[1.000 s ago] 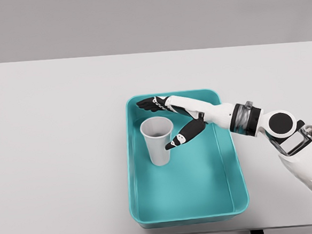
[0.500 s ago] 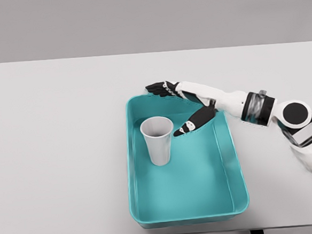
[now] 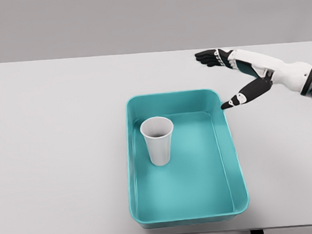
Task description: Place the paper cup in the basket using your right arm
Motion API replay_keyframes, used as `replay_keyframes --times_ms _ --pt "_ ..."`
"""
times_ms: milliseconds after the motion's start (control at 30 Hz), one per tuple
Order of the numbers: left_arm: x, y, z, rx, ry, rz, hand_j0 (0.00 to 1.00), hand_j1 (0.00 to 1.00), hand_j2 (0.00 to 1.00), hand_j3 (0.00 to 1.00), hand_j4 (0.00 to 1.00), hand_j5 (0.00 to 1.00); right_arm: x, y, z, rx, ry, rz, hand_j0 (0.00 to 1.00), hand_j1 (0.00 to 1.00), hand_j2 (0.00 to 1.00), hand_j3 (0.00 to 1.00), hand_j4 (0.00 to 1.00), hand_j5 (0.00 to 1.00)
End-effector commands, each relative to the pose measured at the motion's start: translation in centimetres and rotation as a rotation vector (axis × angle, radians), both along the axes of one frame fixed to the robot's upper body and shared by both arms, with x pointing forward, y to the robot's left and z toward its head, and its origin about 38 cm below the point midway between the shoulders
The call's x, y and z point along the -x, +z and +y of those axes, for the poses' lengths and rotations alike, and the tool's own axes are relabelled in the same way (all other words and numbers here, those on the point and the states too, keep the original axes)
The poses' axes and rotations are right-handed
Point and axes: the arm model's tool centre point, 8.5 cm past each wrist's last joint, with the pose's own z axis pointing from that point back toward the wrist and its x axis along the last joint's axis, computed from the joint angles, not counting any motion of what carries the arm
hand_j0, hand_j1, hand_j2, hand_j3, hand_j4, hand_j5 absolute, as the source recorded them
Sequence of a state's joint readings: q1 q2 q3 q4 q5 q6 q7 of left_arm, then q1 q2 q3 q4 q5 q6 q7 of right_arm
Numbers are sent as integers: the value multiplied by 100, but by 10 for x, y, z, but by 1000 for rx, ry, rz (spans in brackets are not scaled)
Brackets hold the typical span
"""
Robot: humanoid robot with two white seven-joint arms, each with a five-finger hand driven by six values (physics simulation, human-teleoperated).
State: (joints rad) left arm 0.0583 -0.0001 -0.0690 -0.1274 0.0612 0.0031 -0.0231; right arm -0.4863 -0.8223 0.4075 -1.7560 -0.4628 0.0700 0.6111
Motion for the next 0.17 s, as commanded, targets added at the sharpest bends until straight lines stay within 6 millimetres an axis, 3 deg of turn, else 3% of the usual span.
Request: replay_keyframes --times_ms 0,133 --pt "0 0 0 0 -3 0 100 100 100 100 100 100 1 6 -9 12 -11 -14 99 99 99 99 99 99" --pt "0 0 0 0 -1 0 100 100 100 100 100 100 5 4 -21 2 -38 -18 99 99 99 99 99 99"
